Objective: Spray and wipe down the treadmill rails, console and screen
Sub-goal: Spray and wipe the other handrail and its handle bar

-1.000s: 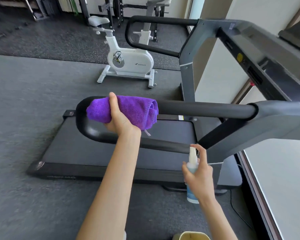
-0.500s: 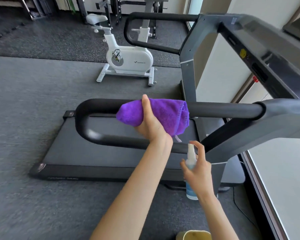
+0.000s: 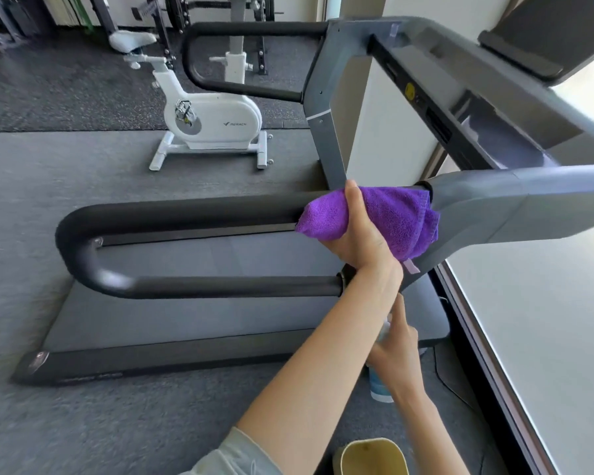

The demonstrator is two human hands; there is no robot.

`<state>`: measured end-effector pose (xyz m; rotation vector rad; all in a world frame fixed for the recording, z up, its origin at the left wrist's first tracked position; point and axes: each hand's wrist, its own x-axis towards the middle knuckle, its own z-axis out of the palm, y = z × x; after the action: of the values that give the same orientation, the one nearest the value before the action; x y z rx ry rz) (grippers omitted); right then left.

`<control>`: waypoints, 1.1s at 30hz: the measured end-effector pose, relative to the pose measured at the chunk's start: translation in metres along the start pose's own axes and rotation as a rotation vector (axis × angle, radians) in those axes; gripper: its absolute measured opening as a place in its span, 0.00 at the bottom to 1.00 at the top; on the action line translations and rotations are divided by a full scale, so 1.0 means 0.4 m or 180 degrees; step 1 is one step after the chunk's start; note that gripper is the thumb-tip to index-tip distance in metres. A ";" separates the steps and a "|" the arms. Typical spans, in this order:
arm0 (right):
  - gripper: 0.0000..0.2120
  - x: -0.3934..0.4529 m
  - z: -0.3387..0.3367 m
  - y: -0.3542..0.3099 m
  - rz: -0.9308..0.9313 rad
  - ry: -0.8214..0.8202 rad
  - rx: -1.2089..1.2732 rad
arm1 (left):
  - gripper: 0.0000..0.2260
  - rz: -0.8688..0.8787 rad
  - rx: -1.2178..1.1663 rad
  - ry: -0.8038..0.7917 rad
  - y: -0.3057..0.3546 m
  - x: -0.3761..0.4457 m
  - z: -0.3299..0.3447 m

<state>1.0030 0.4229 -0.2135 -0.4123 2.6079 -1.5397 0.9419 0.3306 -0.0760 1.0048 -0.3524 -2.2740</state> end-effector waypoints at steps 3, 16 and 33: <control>0.34 -0.007 -0.012 0.001 0.0043 0.0007 0.0102 | 0.31 -0.0080 0.0053 -0.0038 -0.023 -0.021 0.015; 0.32 -0.030 0.059 -0.053 -0.0164 -0.0051 -0.0065 | 0.30 -0.0128 0.0367 -0.0138 0.101 0.028 -0.069; 0.26 -0.011 0.230 -0.152 -0.0218 -0.0396 -0.0077 | 0.20 0.0815 -0.0320 0.0624 0.585 0.193 -0.293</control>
<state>1.0375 0.3183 -0.2060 -0.5856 2.5447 -1.4530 1.0898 0.1016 -0.0904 1.0559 -0.2641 -1.9278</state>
